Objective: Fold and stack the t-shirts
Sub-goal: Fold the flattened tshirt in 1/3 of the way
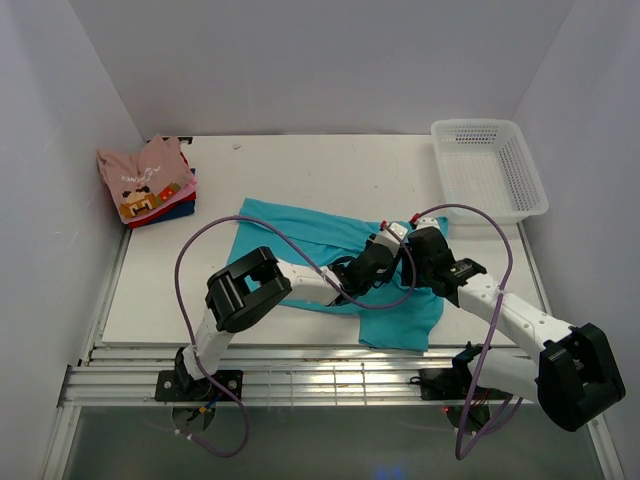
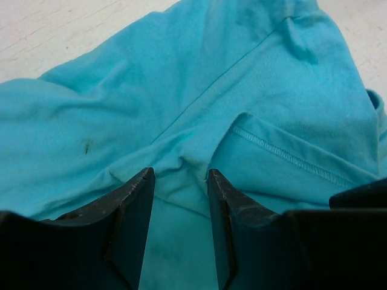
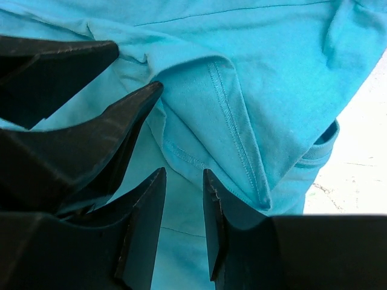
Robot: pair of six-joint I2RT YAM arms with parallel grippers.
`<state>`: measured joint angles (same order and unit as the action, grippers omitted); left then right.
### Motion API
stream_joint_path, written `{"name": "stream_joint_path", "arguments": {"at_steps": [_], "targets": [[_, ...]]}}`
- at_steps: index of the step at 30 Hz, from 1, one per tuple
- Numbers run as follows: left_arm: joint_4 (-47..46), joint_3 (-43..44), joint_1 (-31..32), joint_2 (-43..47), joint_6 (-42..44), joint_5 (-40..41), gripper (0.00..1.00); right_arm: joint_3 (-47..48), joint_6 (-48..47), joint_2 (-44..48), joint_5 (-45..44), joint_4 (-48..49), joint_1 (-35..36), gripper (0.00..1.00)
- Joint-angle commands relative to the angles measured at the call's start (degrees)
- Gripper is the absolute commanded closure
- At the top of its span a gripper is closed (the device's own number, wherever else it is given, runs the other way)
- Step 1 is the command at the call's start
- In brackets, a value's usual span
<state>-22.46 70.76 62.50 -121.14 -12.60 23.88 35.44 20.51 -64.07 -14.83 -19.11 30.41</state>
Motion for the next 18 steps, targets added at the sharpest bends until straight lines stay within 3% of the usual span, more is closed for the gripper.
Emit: {"name": "stream_joint_path", "arguments": {"at_steps": [1, 18], "targets": [[0.4, -2.29, 1.31, 6.61, 0.56, 2.57, 0.49, -0.55, -0.39, 1.23, 0.68, 2.77, 0.35, 0.63], [1.19, -15.91, 5.17, 17.08, -4.36, 9.96, 0.49, -1.16, -0.03, 3.78, 0.94, 2.5, 0.35, 0.62]]}}
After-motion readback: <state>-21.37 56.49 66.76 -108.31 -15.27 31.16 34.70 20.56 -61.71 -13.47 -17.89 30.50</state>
